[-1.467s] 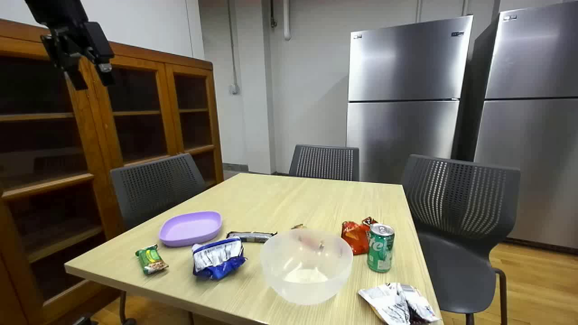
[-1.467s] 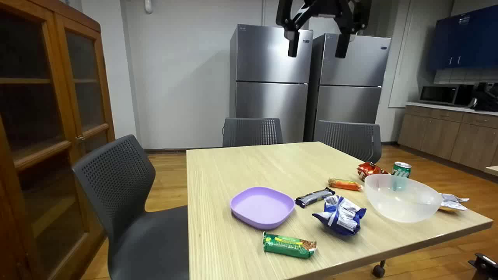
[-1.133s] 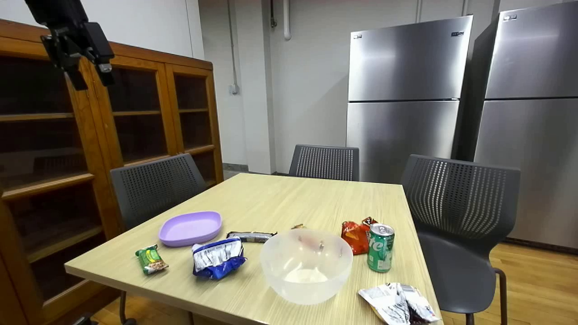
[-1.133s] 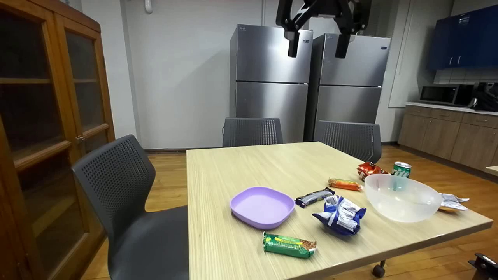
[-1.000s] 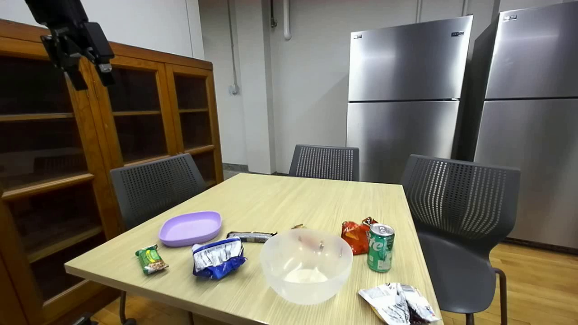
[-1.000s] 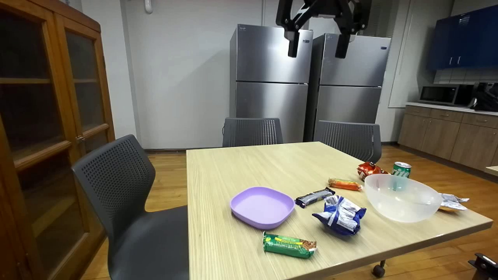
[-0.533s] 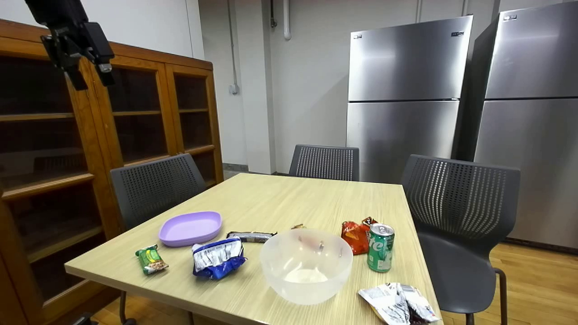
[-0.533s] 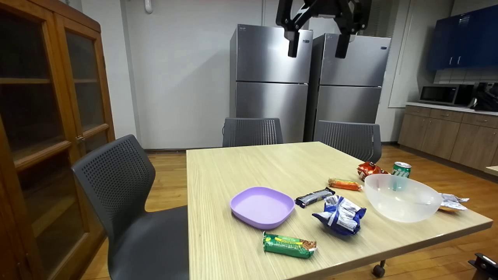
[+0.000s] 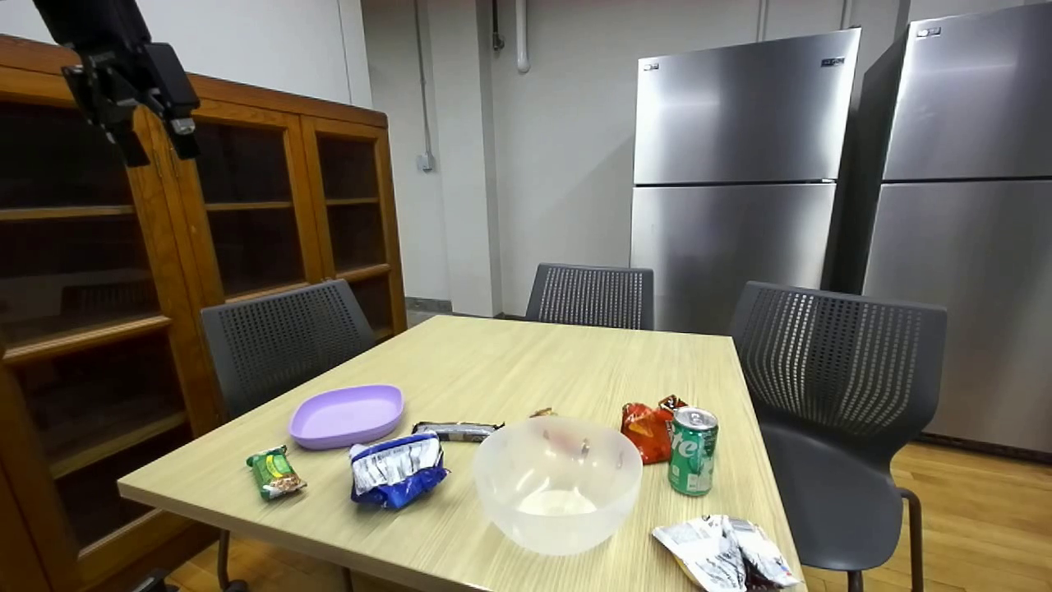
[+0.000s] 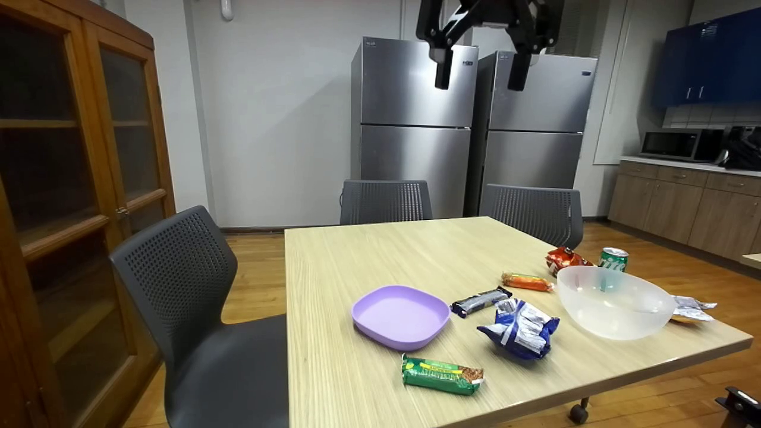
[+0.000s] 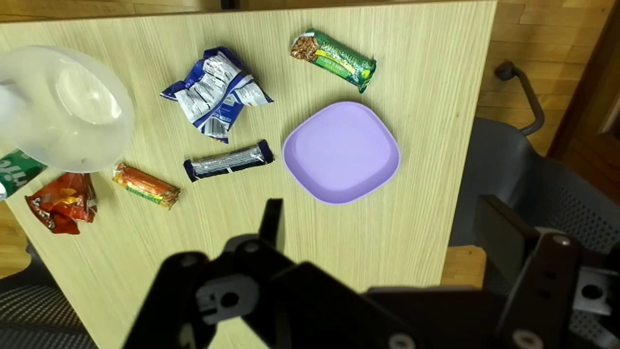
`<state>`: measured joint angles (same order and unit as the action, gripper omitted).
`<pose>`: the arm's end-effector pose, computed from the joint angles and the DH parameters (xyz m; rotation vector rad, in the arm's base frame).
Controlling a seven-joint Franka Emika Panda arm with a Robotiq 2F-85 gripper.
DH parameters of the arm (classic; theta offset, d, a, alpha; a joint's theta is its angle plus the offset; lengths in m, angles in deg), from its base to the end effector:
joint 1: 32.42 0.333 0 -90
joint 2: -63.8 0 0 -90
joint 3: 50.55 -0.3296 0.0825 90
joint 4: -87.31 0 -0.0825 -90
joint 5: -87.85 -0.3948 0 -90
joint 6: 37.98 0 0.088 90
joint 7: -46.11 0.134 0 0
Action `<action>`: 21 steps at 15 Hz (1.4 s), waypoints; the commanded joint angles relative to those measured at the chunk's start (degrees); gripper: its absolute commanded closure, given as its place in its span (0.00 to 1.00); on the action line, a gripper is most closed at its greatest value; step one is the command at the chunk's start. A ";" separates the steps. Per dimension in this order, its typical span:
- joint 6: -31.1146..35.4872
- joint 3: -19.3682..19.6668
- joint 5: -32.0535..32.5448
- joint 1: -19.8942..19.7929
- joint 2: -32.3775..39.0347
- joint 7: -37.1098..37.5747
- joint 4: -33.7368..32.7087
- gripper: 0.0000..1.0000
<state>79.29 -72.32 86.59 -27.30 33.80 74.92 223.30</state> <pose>0.3758 0.2053 0.4995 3.0464 -0.1119 0.3403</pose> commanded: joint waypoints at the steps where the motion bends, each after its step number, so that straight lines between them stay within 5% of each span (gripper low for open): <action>1: 3.24 -1.26 0.43 2.87 2.18 0.72 1.29 0.00; 14: 17.90 -1.12 4.13 6.43 15.85 -3.86 4.26 0.00; 21: 20.08 0.60 7.89 7.28 22.66 -9.84 5.27 0.00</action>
<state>98.20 -73.11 92.52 -21.19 54.36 67.92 228.21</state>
